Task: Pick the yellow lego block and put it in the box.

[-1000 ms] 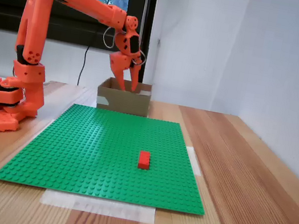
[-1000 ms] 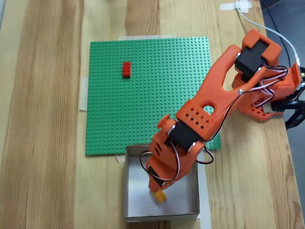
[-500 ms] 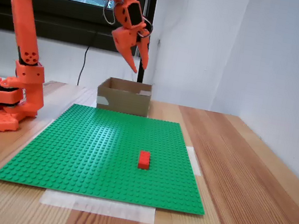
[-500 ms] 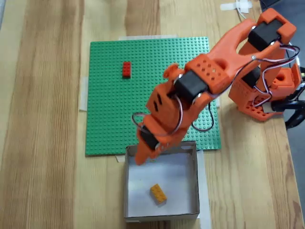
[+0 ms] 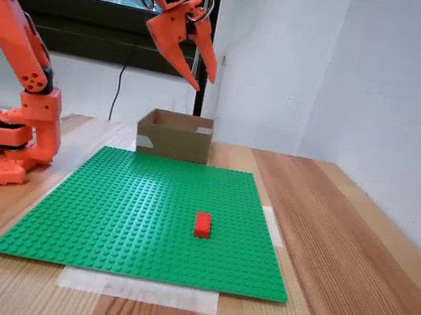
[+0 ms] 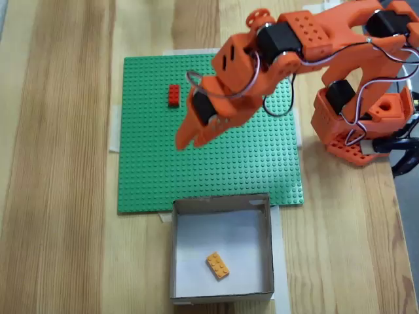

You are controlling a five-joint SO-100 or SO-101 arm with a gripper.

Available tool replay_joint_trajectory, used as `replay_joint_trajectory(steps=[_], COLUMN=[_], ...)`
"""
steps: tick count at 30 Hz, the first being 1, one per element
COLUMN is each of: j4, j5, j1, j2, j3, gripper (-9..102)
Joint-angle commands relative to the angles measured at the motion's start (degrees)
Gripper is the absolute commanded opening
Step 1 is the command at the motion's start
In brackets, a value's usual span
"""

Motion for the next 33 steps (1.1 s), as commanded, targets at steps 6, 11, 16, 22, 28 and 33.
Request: replay_joint_trajectory(steps=[6, 11, 16, 22, 28, 33], j4=[-3.7, -4.0, -5.1, -11.8, -13.4, -13.4], j5=[-0.3, -0.2, 1.5, 2.2, 2.0, 3.0], j1=[9.0, 13.3, 16.7, 21.5, 23.1, 23.2], j2=[9.8, 15.6, 21.2, 27.8, 32.3, 37.4], j3=[6.4, 10.0, 14.1, 22.8, 27.9, 33.4], gripper=[12, 11, 10, 7, 2, -1])
